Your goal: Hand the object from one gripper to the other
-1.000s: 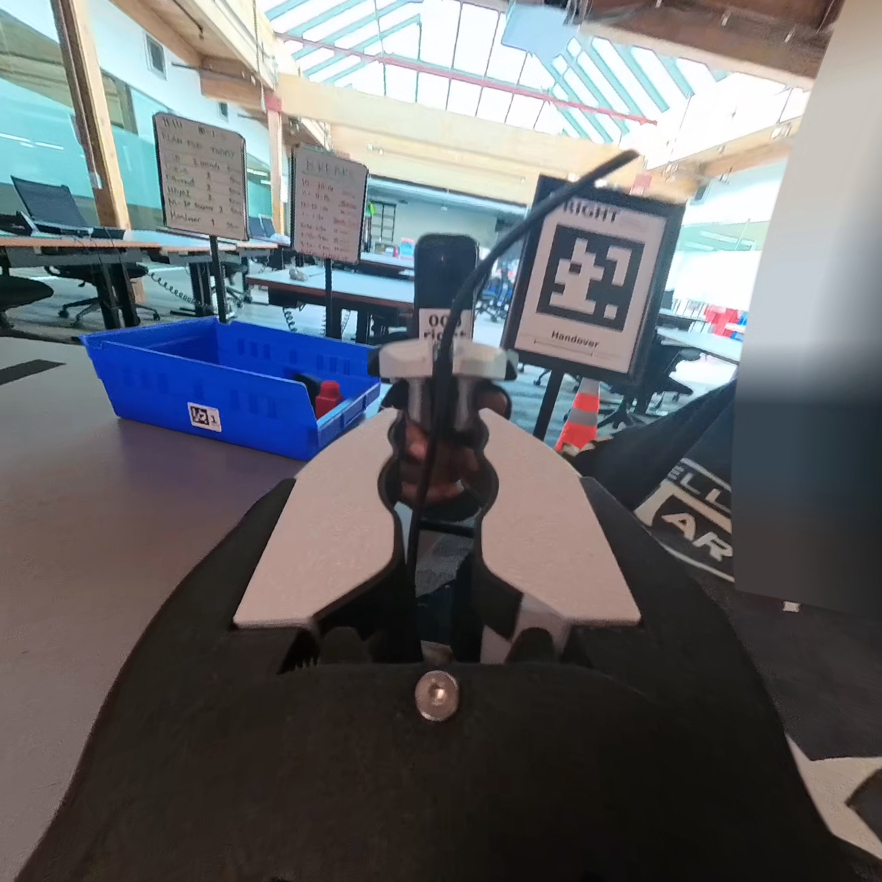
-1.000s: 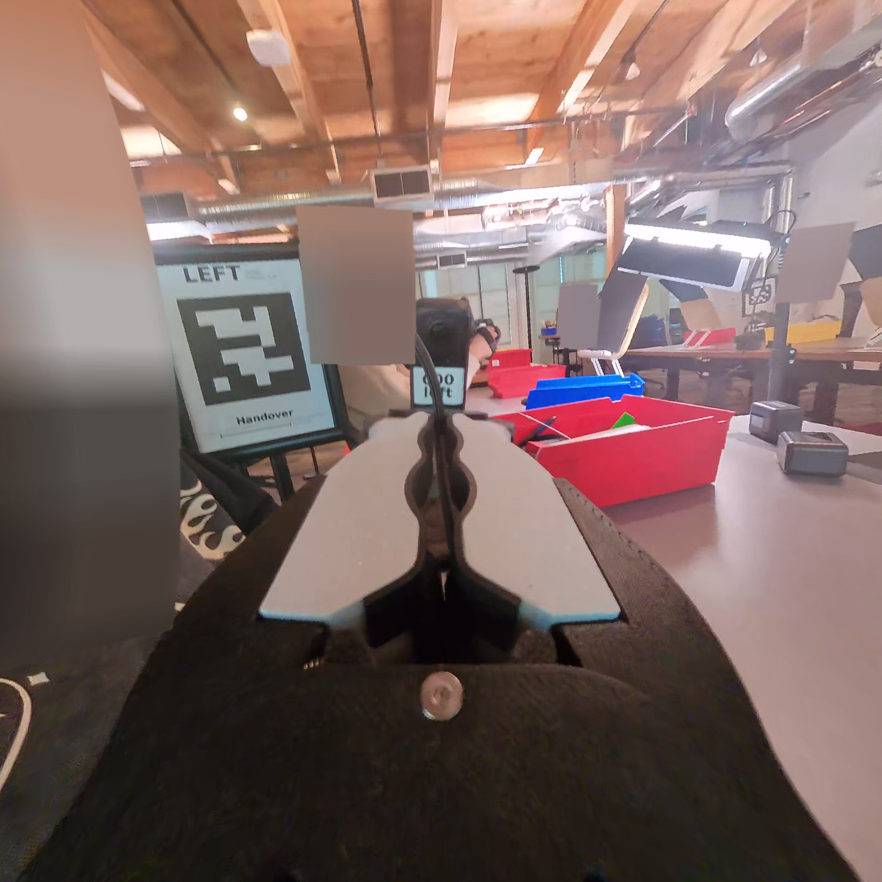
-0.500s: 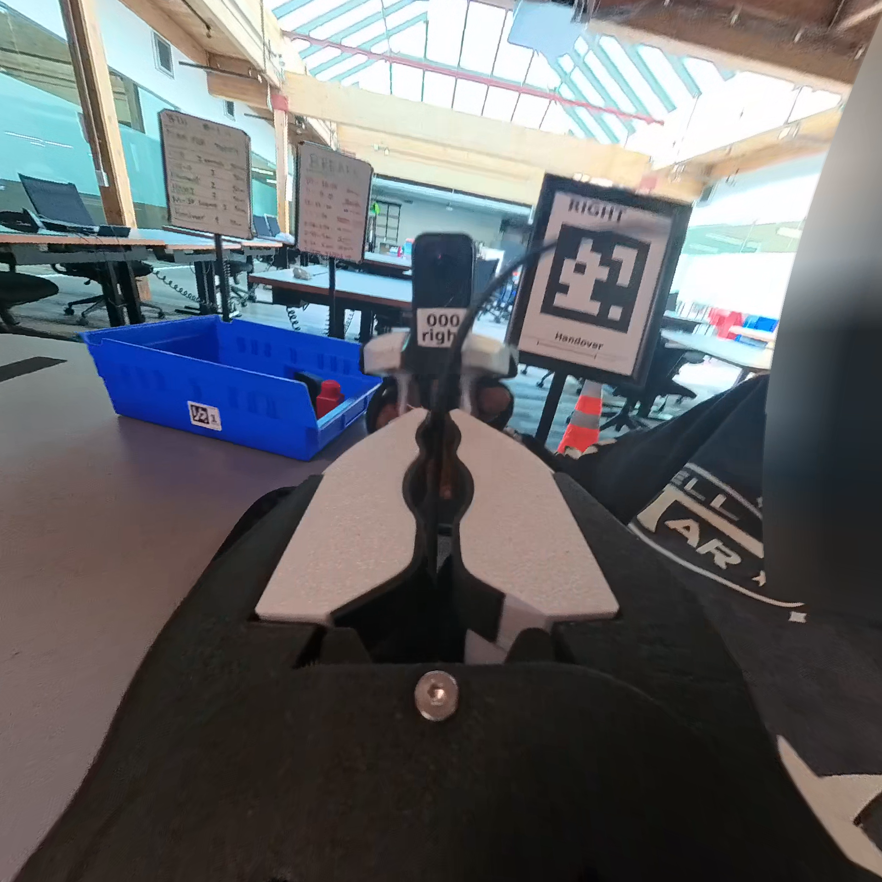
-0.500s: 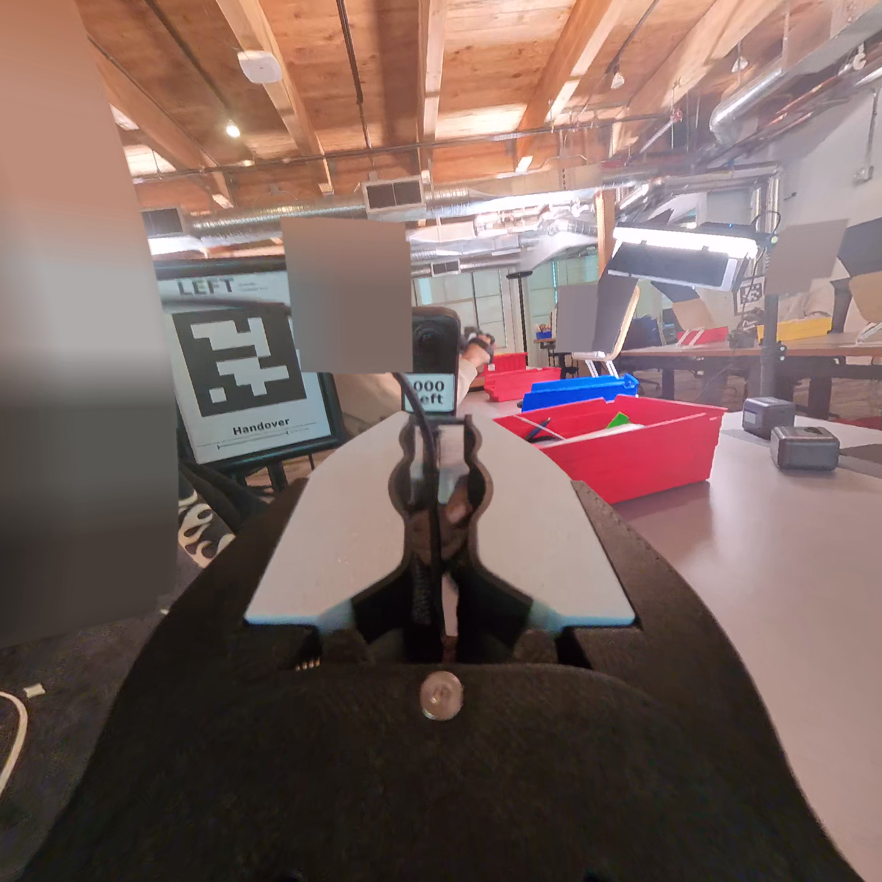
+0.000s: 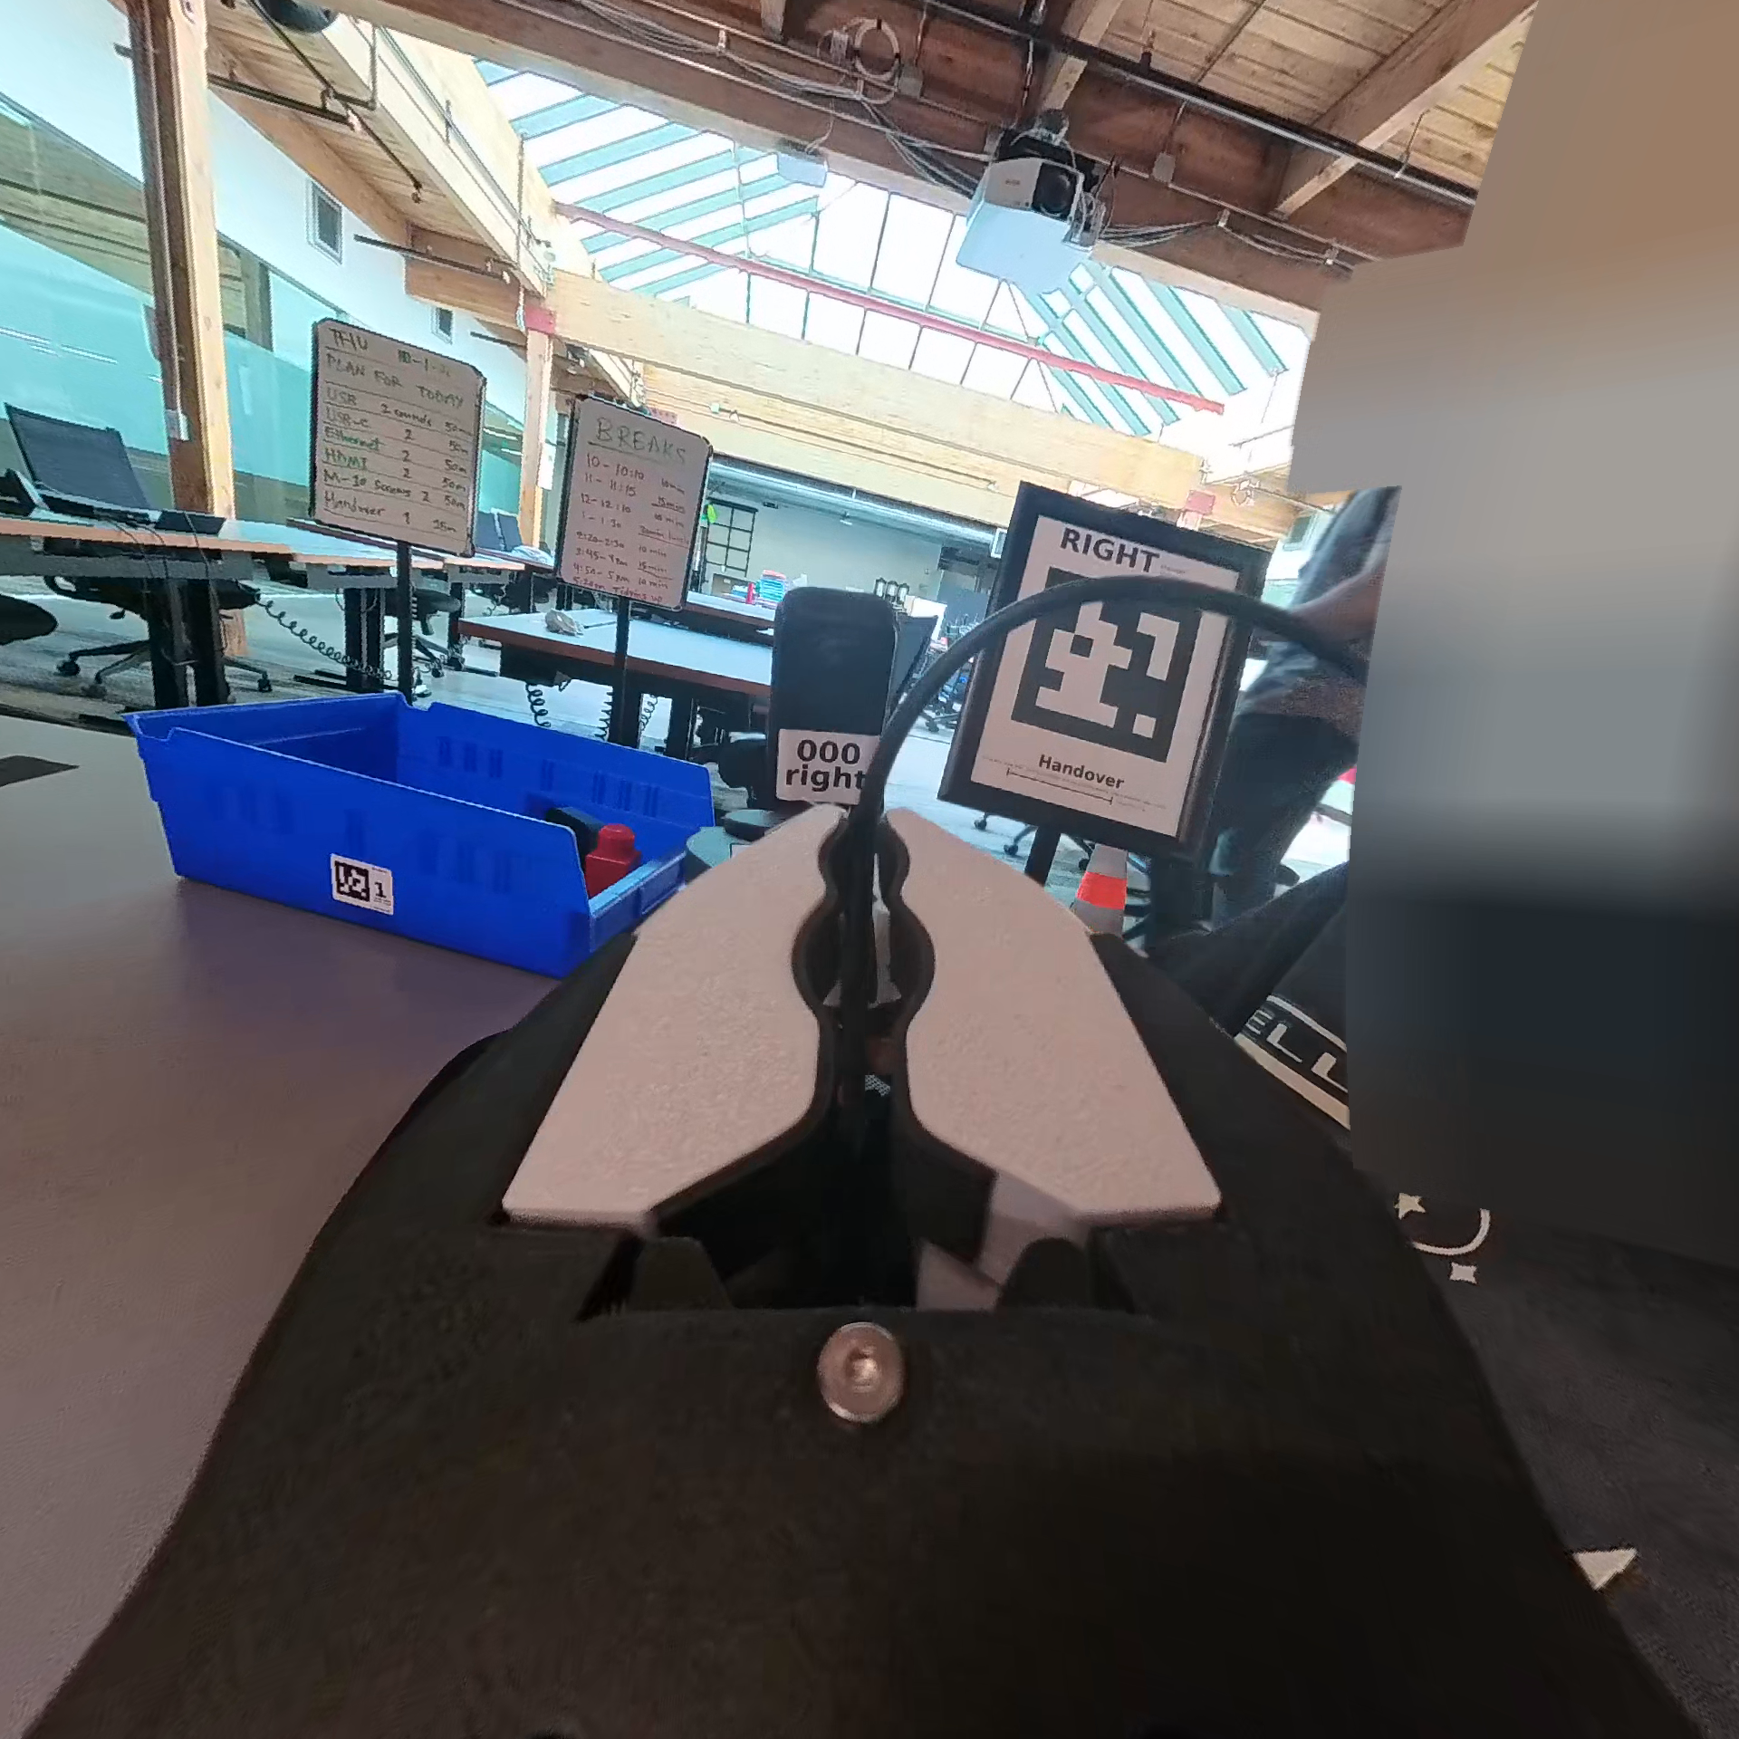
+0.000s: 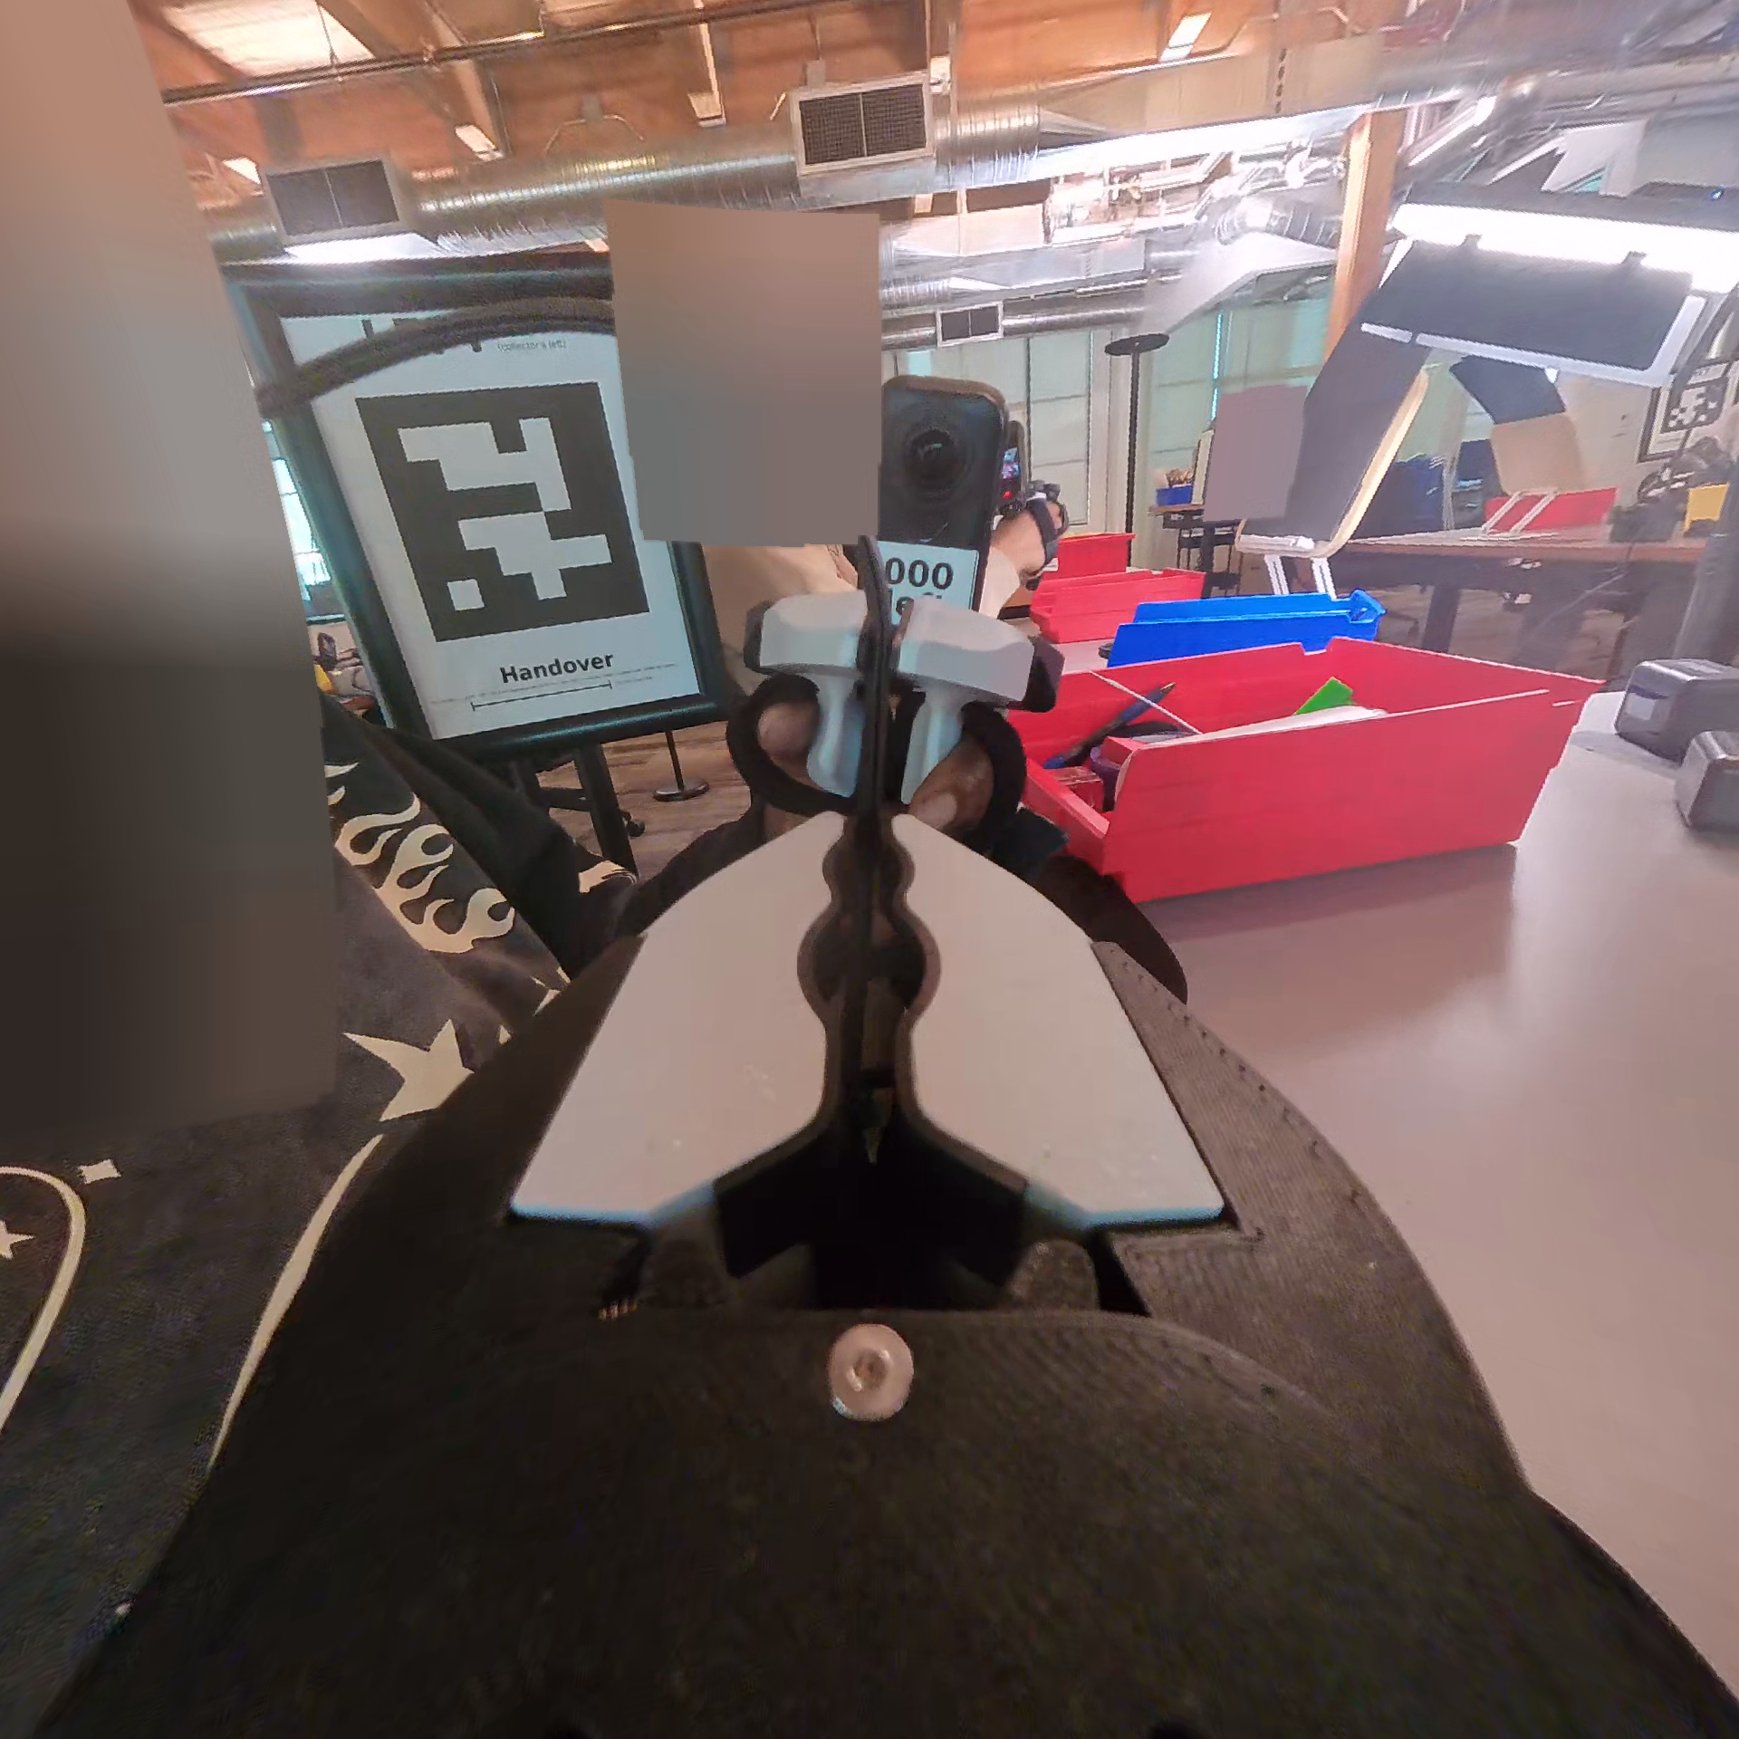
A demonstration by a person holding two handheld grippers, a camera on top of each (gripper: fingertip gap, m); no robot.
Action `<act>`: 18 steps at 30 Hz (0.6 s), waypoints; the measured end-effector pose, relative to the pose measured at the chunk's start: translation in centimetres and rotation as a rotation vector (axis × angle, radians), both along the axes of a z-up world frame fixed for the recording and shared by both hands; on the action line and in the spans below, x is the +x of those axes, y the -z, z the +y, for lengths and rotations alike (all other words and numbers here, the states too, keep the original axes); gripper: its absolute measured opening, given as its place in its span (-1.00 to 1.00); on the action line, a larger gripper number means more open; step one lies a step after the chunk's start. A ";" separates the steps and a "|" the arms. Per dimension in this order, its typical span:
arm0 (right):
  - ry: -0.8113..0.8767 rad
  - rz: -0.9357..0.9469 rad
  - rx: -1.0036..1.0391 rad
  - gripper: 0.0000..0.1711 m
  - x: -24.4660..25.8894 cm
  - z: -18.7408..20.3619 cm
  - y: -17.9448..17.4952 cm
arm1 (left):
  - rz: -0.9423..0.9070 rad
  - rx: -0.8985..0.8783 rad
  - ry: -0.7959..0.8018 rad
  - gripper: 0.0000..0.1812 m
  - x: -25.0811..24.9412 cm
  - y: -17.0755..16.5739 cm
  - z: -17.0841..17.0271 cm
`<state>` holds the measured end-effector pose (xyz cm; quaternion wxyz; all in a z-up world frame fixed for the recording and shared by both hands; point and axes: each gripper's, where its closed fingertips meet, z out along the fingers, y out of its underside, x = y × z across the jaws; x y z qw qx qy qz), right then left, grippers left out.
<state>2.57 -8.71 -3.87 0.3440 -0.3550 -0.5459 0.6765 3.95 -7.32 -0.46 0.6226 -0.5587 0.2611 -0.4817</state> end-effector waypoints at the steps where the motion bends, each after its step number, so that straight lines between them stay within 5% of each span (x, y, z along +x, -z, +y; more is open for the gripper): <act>1: 0.005 0.000 0.000 -0.95 0.0 0.1 -0.1 | -0.001 0.001 -0.004 -0.89 -0.1 0.0 0.0; 9: 0.093 0.109 -0.037 -0.95 0.9 1.7 -2.4 | 0.247 -0.034 -0.045 -0.74 1.0 3.7 1.1; 13: 0.104 0.135 -0.061 -0.95 1.3 1.9 -3.0 | 0.323 -0.009 -0.055 -0.95 1.9 4.6 1.1; 18: 0.107 0.161 -0.084 -0.87 1.4 2.0 -3.4 | 0.265 0.003 -0.078 -0.96 1.1 3.5 1.2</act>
